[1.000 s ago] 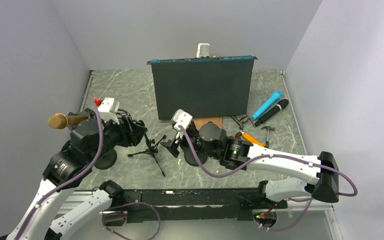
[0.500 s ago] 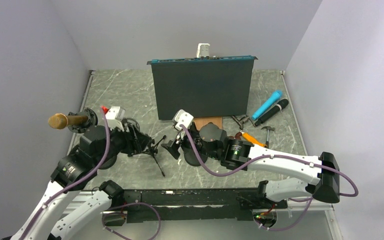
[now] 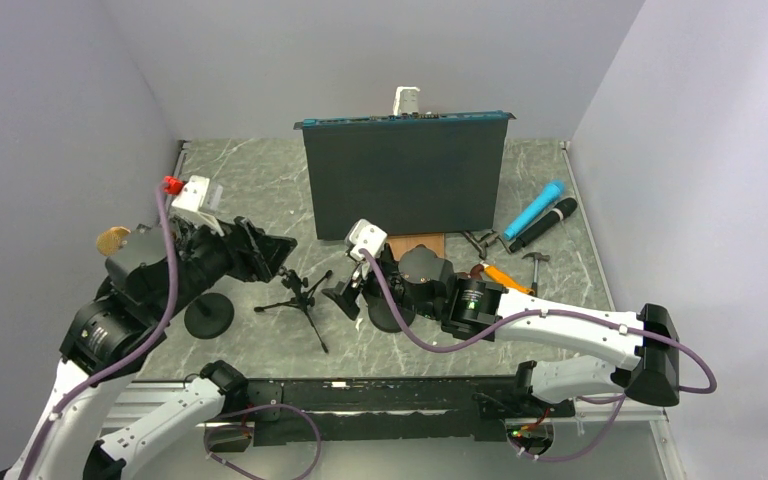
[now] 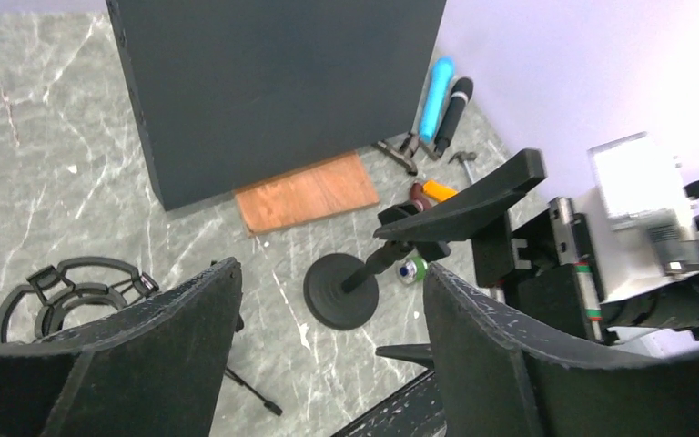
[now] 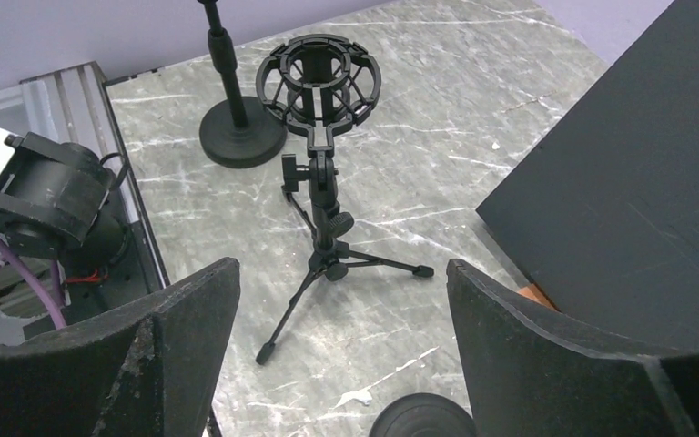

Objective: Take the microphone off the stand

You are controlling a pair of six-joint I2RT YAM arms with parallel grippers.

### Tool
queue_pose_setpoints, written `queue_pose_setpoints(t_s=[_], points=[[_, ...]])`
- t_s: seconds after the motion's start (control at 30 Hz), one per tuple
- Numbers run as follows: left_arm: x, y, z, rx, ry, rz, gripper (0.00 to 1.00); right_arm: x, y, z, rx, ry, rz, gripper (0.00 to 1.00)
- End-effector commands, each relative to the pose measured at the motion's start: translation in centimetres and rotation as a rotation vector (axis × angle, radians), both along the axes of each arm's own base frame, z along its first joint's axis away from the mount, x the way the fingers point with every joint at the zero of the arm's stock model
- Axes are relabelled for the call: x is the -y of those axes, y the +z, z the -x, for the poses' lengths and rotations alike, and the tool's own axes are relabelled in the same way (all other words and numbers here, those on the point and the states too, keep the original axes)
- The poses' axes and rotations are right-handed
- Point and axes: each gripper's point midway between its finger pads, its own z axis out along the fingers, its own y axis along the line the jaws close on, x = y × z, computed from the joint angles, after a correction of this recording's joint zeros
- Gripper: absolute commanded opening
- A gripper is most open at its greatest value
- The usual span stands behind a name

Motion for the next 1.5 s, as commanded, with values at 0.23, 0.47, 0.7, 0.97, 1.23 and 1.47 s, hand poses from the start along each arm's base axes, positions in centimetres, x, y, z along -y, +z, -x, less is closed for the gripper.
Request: queue_pose_setpoints(t_s=[0.23, 0.47, 0.7, 0.97, 1.23, 1.47], points=[[-3.1, -2.8, 1.1, -0.034, 0.107, -0.050, 0.89, -4.8, -0.6, -0.1, -0.179, 0.008, -0.042, 1.00], [-5.4, -1.9, 3.3, -0.021, 0.151, -0.034, 0.92, -7.9, -5.8, -0.6, -0.214, -0.171, 0.114, 1.00], [-6.1, -1.7, 4.2, -0.007, 0.158, -0.011, 0.92, -7.5, -13.7, -1.2, -0.309, -0.331, 0.254, 0.85], [-6.3, -1.5, 4.6, -0.002, 0.152, -0.010, 0.92, -7.5, -20.8, -0.5, -0.338, -0.339, 0.394, 0.53], [-6.5, -1.0, 5.2, 0.001, 0.150, 0.014, 0.92, -8.7, -23.5, -1.0, -0.311, -0.338, 0.395, 0.38], [-7.0, -0.3, 5.9, 0.016, 0.155, 0.031, 0.91, -9.0, -24.5, -3.5, -0.226, -0.408, 0.372, 0.28]])
